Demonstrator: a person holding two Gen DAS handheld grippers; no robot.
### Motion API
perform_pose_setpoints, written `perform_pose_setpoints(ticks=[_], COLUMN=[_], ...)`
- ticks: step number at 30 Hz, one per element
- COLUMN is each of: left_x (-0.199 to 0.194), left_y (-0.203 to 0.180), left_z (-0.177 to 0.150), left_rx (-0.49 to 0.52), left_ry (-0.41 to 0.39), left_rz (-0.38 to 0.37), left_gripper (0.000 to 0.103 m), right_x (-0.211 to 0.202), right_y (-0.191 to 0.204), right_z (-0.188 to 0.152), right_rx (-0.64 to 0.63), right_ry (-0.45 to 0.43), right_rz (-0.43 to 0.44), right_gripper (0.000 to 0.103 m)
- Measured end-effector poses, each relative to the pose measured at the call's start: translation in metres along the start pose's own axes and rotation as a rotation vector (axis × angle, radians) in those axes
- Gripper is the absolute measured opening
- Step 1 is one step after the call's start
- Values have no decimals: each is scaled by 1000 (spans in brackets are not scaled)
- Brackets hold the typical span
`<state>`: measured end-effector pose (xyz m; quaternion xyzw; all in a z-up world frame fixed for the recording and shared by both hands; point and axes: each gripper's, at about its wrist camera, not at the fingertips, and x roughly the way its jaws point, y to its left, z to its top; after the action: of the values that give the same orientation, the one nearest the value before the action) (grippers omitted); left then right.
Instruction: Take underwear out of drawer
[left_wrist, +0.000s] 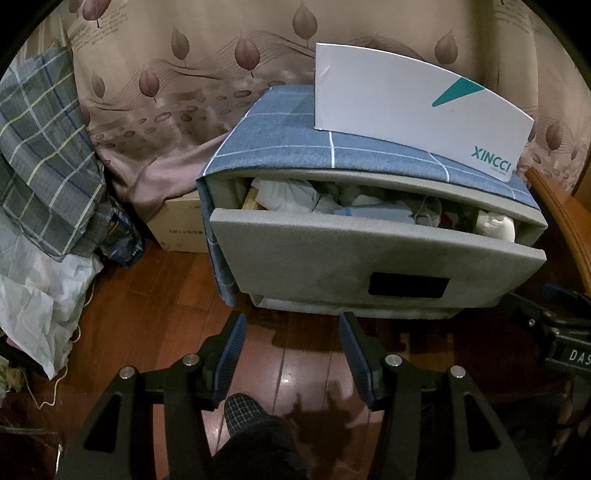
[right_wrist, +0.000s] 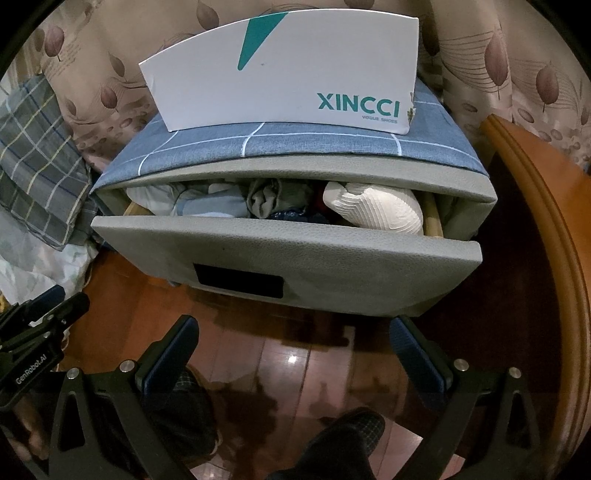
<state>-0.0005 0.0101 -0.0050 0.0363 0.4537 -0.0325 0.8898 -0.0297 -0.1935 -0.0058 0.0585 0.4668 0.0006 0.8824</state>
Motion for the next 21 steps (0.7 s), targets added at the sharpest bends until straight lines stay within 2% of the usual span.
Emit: perform_pose_setpoints(ticks=[10,14,18,21], left_x=[-3,-4,-9,-12], left_y=[1,1,-1,-6], left_z=[2,4,8,12], left_rx=[20,46,125,248], left_ry=[-15,-11,-25,-42], left_rz=[30,12,-45,-78], left_gripper=[54,54,54,54], right_x=[1,2,2,2], right_y=[-3,-4,-5,-7], right_z=[0,1,1,1], right_rx=[12,16,16,25], right_ry=[6,11,9,9], right_rz=[10,15,14,20], right_gripper=[102,102,102,102])
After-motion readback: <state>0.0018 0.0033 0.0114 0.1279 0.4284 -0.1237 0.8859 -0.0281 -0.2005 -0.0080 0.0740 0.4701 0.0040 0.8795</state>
